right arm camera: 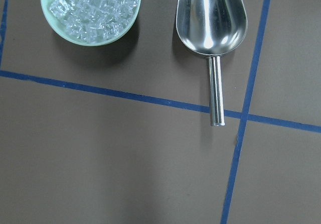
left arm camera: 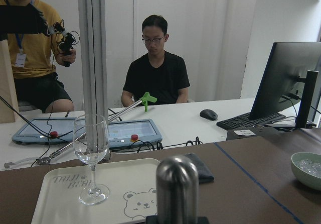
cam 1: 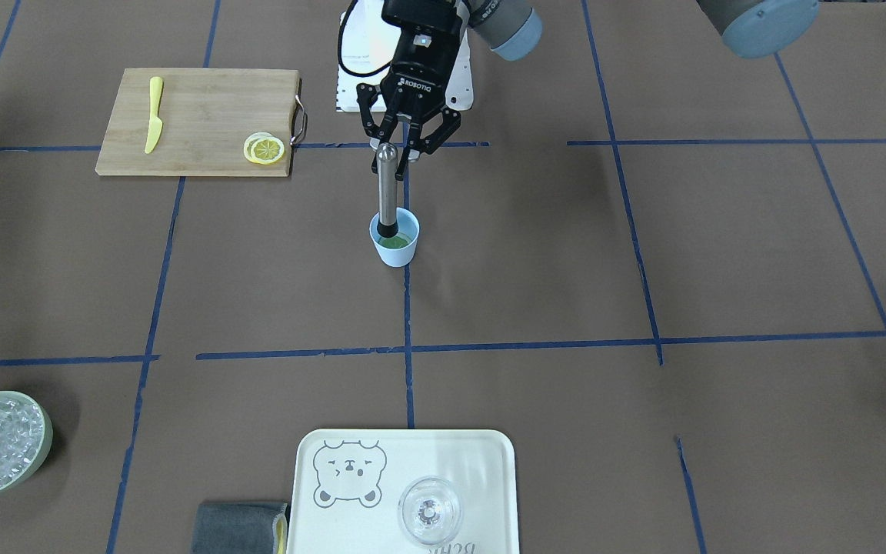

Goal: Squeeze lemon into cup
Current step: 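Press the muddler down into the cup onto the lemon slice with the left gripper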

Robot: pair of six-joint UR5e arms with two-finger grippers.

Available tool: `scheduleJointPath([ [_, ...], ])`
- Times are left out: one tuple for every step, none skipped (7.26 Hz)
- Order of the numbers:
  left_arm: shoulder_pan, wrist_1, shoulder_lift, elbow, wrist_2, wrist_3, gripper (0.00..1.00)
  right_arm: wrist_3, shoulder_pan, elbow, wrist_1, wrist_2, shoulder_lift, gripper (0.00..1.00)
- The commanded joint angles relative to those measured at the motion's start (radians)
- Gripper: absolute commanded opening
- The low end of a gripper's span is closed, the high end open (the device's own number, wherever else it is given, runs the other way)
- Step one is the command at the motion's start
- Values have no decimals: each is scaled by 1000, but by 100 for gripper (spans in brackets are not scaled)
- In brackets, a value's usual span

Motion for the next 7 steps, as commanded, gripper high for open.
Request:
scheduleJointPath([
  [12,-27,18,12,1,0,0,0,0,2,1,0,1,100],
  [12,-29,27,12,1,0,0,0,0,3,1,0,1,100],
  [12,-39,31,15,-1,0,0,0,0,2,1,0,2,100],
  [12,-43,30,29,1,0,0,0,0,0,0,-2,7,100],
  [12,-44,28,30,-1,0,0,0,0,2,0,-2,7,100],
  [15,-58,27,41,-1,0,0,0,0,2,0,0,7,100],
  [17,-96,22,75,-1,0,0,0,0,2,1,-2,7,100],
])
